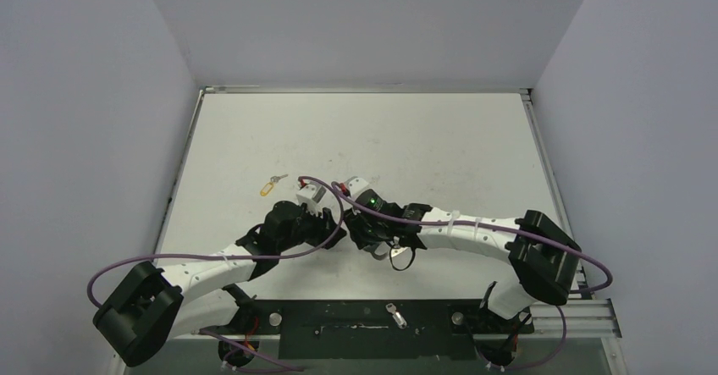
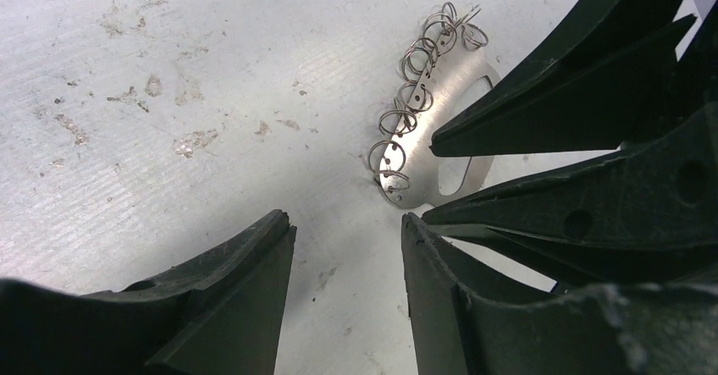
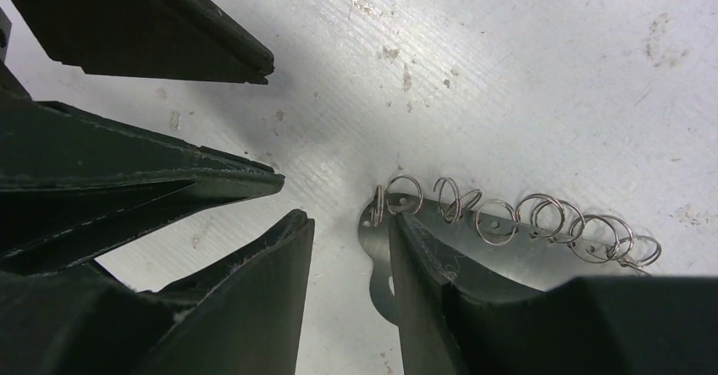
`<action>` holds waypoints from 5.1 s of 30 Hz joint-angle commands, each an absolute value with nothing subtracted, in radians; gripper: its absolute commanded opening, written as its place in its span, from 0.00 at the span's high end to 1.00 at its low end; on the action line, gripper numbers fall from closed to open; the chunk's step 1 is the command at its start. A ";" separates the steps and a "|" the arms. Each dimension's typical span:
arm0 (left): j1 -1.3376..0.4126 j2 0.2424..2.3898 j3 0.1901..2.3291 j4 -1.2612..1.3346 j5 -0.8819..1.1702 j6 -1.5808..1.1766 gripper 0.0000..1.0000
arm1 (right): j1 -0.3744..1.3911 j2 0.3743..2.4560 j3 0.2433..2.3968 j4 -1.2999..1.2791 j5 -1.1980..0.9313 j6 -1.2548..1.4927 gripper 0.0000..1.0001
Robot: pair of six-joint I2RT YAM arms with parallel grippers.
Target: Put the keys on the keyring
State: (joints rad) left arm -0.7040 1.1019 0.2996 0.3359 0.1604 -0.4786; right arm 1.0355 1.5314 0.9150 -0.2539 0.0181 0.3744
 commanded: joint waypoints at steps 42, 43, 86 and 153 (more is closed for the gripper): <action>-0.739 1.310 0.500 0.229 0.132 -0.508 0.49 | 0.651 1.429 0.620 -0.113 -0.287 0.444 0.62; -0.739 1.296 0.495 0.227 0.127 -0.497 0.49 | 0.659 1.421 0.623 -0.107 -0.273 0.447 0.62; -0.815 1.135 0.333 0.540 0.182 -0.107 0.50 | 0.659 1.522 0.591 0.271 -0.561 0.068 0.63; -0.871 1.599 0.577 0.373 0.650 0.748 0.67 | 0.548 1.119 0.262 0.601 -0.519 0.365 0.47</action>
State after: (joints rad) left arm -0.8810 1.5848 0.5369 0.4206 0.5591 0.7399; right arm 0.5556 1.1469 0.2607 0.5594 -0.5129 0.3599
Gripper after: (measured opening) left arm 0.325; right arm 0.531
